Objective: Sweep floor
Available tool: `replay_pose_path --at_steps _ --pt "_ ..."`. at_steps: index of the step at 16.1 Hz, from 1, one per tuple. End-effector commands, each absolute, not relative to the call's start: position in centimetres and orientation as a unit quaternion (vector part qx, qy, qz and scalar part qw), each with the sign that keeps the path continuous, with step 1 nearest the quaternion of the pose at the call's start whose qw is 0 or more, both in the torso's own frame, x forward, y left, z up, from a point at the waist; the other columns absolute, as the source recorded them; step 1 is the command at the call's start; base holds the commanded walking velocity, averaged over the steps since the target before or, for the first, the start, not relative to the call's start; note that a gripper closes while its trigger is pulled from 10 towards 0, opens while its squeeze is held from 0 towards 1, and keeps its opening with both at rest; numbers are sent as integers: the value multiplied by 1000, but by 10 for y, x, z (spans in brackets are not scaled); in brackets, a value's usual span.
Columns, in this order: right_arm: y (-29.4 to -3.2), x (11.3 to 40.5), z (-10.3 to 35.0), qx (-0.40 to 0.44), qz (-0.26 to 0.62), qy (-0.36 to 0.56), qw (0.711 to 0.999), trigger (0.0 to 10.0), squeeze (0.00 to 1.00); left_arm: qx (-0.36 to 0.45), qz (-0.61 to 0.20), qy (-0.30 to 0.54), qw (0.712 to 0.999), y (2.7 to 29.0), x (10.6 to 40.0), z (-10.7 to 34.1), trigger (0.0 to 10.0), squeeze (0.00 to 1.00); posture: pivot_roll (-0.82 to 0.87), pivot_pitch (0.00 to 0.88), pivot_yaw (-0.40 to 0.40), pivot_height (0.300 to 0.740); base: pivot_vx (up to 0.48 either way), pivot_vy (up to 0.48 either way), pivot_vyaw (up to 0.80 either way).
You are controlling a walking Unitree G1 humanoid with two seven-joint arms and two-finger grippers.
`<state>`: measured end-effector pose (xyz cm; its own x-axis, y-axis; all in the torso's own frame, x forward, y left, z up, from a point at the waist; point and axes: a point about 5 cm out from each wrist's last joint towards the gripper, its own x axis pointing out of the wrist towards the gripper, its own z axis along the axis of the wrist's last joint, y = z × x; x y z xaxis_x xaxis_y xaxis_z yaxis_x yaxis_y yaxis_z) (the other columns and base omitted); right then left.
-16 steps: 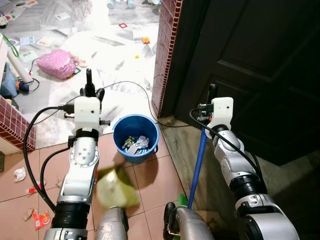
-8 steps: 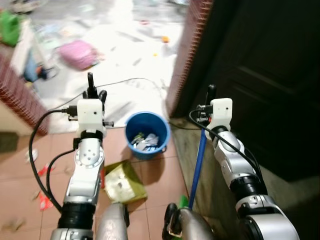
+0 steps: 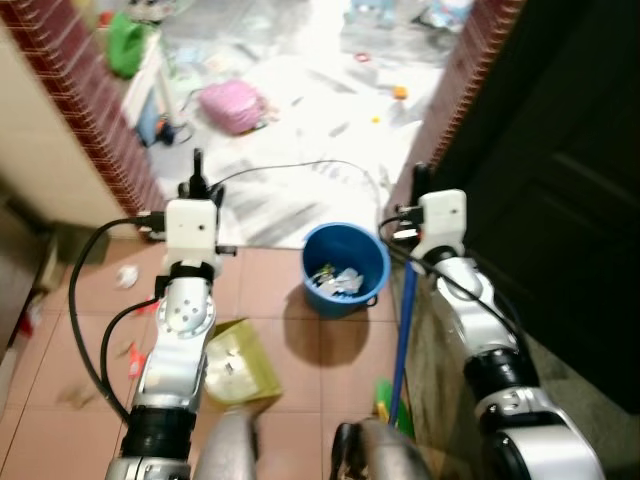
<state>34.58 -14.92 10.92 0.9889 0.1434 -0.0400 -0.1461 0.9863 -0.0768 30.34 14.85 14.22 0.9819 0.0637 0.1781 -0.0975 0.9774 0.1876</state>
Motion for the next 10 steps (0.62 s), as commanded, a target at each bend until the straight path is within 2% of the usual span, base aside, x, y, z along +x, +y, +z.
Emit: replay_pose_path --at_steps 1,4,10 --pt "-142 349 119 -36 82 -6 996 10000 0 94 46 -99 990 151 301 148 10000 0 -2 156 -73 740 0 337 781" --pt "-142 350 119 -36 86 -3 996 10000 0 88 43 -100 990 147 302 150 10000 0 9 153 -88 740 0 402 608" --pt "-145 351 119 -41 83 0 996 10000 0 81 43 -100 991 147 303 153 10000 0 1 153 -98 740 0 480 0"
